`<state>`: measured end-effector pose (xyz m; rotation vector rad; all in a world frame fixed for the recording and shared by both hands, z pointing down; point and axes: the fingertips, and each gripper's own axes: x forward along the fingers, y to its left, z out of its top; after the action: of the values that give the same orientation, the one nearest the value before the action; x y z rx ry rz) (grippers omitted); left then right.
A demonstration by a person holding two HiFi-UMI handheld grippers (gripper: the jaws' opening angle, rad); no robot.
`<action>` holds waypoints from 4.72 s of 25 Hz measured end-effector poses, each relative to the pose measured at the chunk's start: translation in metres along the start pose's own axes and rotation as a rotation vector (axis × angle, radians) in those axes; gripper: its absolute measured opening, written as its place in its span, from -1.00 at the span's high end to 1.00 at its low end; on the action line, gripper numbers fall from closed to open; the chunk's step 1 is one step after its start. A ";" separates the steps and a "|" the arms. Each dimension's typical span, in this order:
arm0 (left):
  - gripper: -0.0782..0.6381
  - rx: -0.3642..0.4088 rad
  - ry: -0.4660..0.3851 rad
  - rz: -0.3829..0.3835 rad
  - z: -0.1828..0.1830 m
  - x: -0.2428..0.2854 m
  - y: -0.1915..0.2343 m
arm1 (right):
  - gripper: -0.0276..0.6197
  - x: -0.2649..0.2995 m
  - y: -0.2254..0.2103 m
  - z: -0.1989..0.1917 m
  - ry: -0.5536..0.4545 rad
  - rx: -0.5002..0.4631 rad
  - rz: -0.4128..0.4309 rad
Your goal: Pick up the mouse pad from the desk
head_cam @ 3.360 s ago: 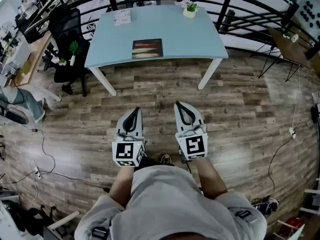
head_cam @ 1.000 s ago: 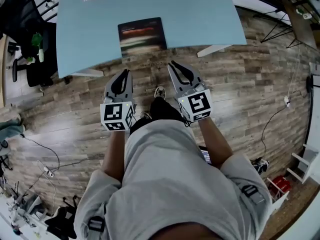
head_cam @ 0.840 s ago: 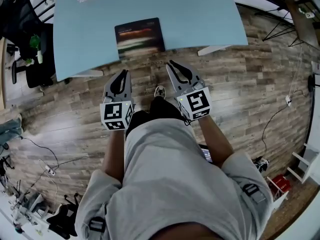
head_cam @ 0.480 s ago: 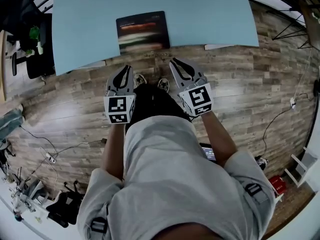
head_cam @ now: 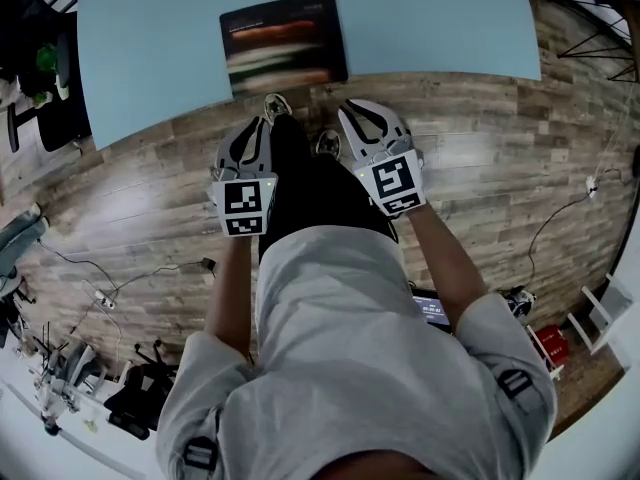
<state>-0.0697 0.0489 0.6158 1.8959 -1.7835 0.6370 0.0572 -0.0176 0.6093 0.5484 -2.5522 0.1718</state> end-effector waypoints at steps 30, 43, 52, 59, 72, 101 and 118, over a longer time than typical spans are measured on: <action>0.32 0.799 0.256 0.069 -0.049 0.079 0.026 | 0.49 0.099 0.014 -0.060 0.273 -0.777 -0.048; 0.45 0.795 0.253 0.021 -0.043 0.084 0.030 | 0.57 0.106 0.012 -0.055 0.281 -0.740 -0.038; 0.54 0.696 0.331 -0.122 -0.044 0.083 0.030 | 0.77 0.106 0.015 -0.053 0.314 -0.600 0.038; 0.64 0.525 0.395 -0.292 -0.042 0.084 0.028 | 0.82 0.105 0.012 -0.046 0.365 -0.492 0.116; 0.71 0.326 0.431 -0.422 -0.015 0.077 0.037 | 0.85 0.104 0.005 -0.010 0.423 -0.287 0.111; 0.71 0.089 0.196 -0.503 0.120 0.113 0.096 | 0.86 0.149 -0.064 0.112 0.269 -0.030 -0.062; 0.71 0.003 0.068 -0.434 0.215 0.150 0.119 | 0.86 0.175 -0.129 0.187 0.125 0.083 -0.032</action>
<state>-0.1753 -0.2077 0.5405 2.1409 -1.2672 0.5350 -0.1125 -0.2382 0.5410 0.5910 -2.4224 0.2923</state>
